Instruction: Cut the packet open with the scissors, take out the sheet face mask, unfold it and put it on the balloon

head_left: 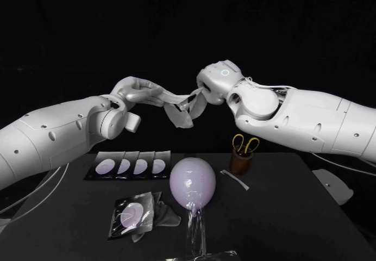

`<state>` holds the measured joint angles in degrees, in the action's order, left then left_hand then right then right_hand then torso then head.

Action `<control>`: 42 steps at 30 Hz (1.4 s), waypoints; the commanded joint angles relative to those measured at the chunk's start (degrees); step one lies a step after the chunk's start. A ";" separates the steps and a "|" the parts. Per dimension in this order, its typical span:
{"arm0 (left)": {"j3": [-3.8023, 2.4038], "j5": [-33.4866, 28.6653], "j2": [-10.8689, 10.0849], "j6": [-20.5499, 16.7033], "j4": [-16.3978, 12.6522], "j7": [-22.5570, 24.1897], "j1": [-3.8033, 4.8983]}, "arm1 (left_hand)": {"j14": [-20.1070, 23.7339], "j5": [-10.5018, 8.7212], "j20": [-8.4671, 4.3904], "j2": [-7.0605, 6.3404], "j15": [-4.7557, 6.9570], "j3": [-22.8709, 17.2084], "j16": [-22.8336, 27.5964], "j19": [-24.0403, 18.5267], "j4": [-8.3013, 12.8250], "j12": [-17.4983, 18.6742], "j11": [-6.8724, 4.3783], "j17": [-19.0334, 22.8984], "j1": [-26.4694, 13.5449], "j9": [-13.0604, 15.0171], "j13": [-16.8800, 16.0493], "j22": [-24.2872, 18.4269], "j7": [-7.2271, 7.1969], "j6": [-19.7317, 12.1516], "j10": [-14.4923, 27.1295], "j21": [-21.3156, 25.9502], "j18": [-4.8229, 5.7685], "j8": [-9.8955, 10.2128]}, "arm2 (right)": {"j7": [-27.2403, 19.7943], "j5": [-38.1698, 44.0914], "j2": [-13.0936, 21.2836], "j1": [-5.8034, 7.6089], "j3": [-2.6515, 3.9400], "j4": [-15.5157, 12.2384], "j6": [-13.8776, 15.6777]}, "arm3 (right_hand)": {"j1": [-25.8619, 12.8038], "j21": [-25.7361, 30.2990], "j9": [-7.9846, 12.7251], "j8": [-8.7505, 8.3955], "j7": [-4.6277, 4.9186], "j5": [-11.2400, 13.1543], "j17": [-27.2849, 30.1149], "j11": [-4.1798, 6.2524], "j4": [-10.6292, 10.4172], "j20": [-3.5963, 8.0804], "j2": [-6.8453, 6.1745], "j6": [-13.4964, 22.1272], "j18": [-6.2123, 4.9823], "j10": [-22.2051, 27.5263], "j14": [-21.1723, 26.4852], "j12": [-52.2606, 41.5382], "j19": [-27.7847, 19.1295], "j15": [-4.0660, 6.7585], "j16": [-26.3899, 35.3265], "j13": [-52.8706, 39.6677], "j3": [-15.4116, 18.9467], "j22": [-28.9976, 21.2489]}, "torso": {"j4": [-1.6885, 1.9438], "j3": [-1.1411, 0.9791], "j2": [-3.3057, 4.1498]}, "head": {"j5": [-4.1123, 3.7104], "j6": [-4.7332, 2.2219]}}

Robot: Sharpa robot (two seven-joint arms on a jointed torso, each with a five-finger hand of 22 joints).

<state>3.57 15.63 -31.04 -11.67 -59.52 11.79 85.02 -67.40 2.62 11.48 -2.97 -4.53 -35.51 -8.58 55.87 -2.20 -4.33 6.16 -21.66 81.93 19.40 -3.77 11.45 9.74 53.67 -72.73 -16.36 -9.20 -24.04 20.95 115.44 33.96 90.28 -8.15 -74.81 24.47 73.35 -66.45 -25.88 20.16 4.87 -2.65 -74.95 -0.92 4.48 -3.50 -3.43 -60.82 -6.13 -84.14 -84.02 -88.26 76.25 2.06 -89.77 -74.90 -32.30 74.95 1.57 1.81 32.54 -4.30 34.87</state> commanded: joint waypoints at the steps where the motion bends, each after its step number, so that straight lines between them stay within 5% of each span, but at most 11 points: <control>1: -0.06 1.35 0.27 -2.94 0.24 1.91 0.18 | -0.18 0.18 0.23 0.21 0.40 -0.24 -0.07 -0.71 0.29 0.34 0.02 -0.10 -0.48 6.13 -0.07 0.08 -0.05 0.59 -0.37 0.03 0.15 0.12 | 0.82 4.66 -0.30 0.28 -0.02 0.20 -1.05 | -0.06 -0.26 -0.18 0.29 -0.20 -0.14 -15.05 0.41 -0.08 -0.02 -0.64 -0.25 0.86 -5.06 -5.98 -0.23 0.38 0.39 -0.23 -13.75 -0.38 0.40 | -0.03 0.00 0.02 | -0.08 -0.06; 9: -0.06 -1.03 0.17 -4.85 0.37 0.63 0.18 | -0.41 0.18 0.08 0.33 0.47 -0.35 -0.15 -0.51 0.45 0.25 -0.03 -0.20 -0.51 6.23 -0.11 0.47 -0.08 0.67 -0.59 -0.56 -0.06 0.18 | 1.13 6.79 -0.90 0.67 -0.26 0.91 -3.62 | -0.03 -0.32 -0.20 0.38 -0.27 -0.14 -15.05 0.47 -0.09 0.01 -0.79 -0.31 0.88 -5.06 -5.98 -0.21 0.45 0.42 -0.23 -13.74 -0.56 0.46 | 0.07 0.03 0.02 | -0.19 -0.17; 14: -0.01 -3.53 -1.36 -4.36 -2.16 -2.44 0.17 | -0.78 0.19 -0.08 0.32 0.58 -0.40 -0.35 -0.20 0.64 0.25 -0.06 -0.34 -0.62 6.31 -0.12 0.97 -0.09 0.70 -0.67 -1.33 -0.28 0.30 | 1.60 7.42 -0.57 0.72 -0.30 0.56 -3.07 | -0.10 -0.36 -0.22 0.45 -0.31 -0.14 -15.05 0.51 -0.17 0.03 -0.94 -0.35 0.90 -5.09 -5.98 -0.26 0.50 0.45 -0.23 -13.78 -0.68 0.51 | 0.08 0.03 0.01 | -0.23 -0.06; 25: 0.47 -8.29 -6.79 -4.40 -12.85 -8.80 0.11 | -1.09 0.19 -0.18 0.25 0.70 -0.58 -0.53 -0.17 0.76 0.16 -0.18 -0.46 -0.83 6.41 -0.16 1.46 -0.20 0.94 -0.92 -2.02 -0.39 0.34 | 1.78 7.27 0.91 0.74 -0.34 -1.16 -1.88 | -0.47 -0.39 -0.27 0.66 -0.50 -0.13 -15.05 0.64 -0.58 0.08 -1.32 -0.48 0.93 -5.14 -5.98 -0.31 0.60 0.53 -0.23 -13.84 -0.96 0.60 | 0.14 0.02 -0.08 | -0.16 -0.15; 42: 1.96 -13.98 -13.24 -3.13 -29.83 -10.86 -0.59 | -1.31 0.20 -0.23 0.17 0.79 -0.77 -0.66 -0.23 0.73 0.10 -0.27 -0.53 -1.12 6.49 -0.17 1.84 -0.31 1.16 -1.15 -2.56 -0.46 0.39 | -2.27 3.88 6.46 -0.65 -1.19 -7.63 6.31 | -0.86 -0.13 -0.30 0.90 -0.76 -0.13 -15.05 0.84 -1.15 0.14 -1.72 -0.64 0.90 -5.20 -5.98 -0.38 0.58 0.68 -0.23 -13.91 -1.33 0.53 | 0.18 -0.22 -0.43 | -0.08 -0.85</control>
<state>5.58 4.65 -44.14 -15.59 -88.41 1.40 84.43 -68.42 2.51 11.46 -3.28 -3.91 -36.05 -9.03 55.49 -1.66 -4.33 6.02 -22.14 80.71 19.40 -3.87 13.27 9.31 54.42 -73.45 -18.63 -9.20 -23.49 20.61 120.11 40.14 89.75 -9.34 -81.89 27.61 72.51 -66.87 -26.09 20.76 4.25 -2.63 -74.95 -0.50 3.61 -3.30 -4.70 -61.00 -6.08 -84.12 -84.02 -88.47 76.43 2.48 -89.80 -74.91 -33.48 74.94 1.64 1.71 32.28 -4.35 34.17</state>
